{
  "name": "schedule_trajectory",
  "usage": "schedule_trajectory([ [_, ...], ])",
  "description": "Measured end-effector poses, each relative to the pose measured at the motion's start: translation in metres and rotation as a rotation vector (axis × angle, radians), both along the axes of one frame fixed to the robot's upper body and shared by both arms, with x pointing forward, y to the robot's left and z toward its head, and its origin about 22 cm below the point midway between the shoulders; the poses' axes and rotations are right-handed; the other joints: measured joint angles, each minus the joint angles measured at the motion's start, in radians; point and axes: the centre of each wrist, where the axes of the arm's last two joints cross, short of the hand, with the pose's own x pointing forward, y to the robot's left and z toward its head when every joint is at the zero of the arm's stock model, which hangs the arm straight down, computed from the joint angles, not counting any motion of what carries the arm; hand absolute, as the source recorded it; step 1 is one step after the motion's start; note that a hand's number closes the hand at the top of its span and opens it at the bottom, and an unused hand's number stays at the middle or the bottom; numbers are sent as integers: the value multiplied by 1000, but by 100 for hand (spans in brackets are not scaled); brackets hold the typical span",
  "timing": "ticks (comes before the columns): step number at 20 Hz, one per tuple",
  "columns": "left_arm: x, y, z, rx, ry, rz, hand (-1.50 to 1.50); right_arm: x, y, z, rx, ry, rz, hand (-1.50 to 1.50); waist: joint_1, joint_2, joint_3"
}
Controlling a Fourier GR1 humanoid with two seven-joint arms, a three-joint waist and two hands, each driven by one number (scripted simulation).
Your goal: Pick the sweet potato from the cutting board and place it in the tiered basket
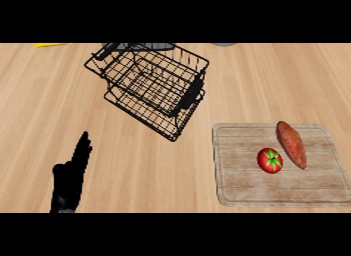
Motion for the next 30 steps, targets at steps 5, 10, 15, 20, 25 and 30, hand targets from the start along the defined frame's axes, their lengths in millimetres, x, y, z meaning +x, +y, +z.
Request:
schedule_trajectory([
  [5, -1, -2, 0, 4, -2, -7, 0, -2, 13, 35, -195, 263, 155, -150, 5, -1, -2],
  [10, 1, 0, -1, 4, -8, -9, 0, -1, 44, 59, -409, 455, 202, -150, 10, 0, -2],
  [15, 6, -2, 0, 0, -7, -17, 0, 2, 86, 71, -531, 538, 158, -150, 18, 2, 0],
  [20, 8, 0, -2, 1, -20, -25, 0, 6, 121, 52, -581, 588, 126, -150, 23, 3, 2],
  [25, 5, 0, -2, -3, -13, -27, 0, 8, 148, 40, -668, 661, 117, -150, 25, 3, 2],
  [30, 2, 0, -1, -2, -16, -28, 0, 21, 152, 27, -741, 781, 116, -150, 27, 4, 2],
])
